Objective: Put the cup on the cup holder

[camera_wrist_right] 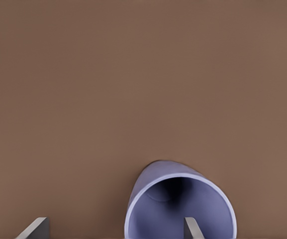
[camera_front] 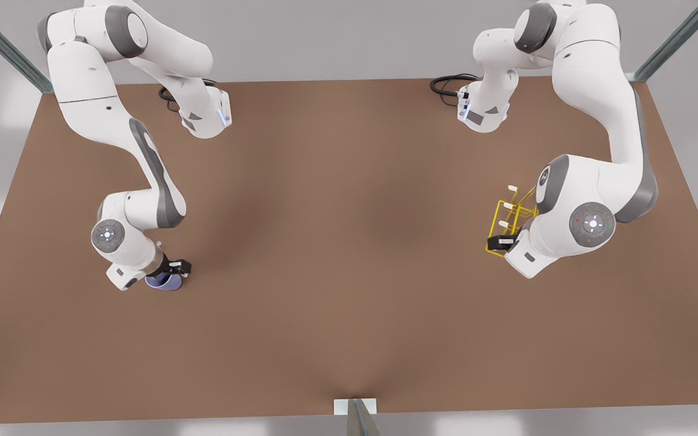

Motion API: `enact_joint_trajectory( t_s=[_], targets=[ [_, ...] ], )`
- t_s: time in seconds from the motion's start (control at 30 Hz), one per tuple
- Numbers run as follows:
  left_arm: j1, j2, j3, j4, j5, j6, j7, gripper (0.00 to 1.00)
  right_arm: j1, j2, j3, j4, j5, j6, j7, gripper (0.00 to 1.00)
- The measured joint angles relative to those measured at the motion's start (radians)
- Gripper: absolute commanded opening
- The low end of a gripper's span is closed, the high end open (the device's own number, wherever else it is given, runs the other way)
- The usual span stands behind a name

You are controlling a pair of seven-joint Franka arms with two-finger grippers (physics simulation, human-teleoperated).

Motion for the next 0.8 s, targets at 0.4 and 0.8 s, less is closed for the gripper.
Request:
enact_joint_trajectory(
  t_s=[0.4, 0.8],
  targets=[
    [-0.036, 0.008, 0.0, 0.001, 0.0, -0.001, -0.044, 1.0, -0.003, 0.055, 0.0, -0.036, -0.007, 0.036, -0.002, 1.0],
    [-0.033, 0.007, 0.002, 0.003, 0.0, -0.003, -0.069, 1.0, -0.015, 0.056, 0.0, -0.049, 0.005, 0.056, -0.03, 0.21]
  ],
)
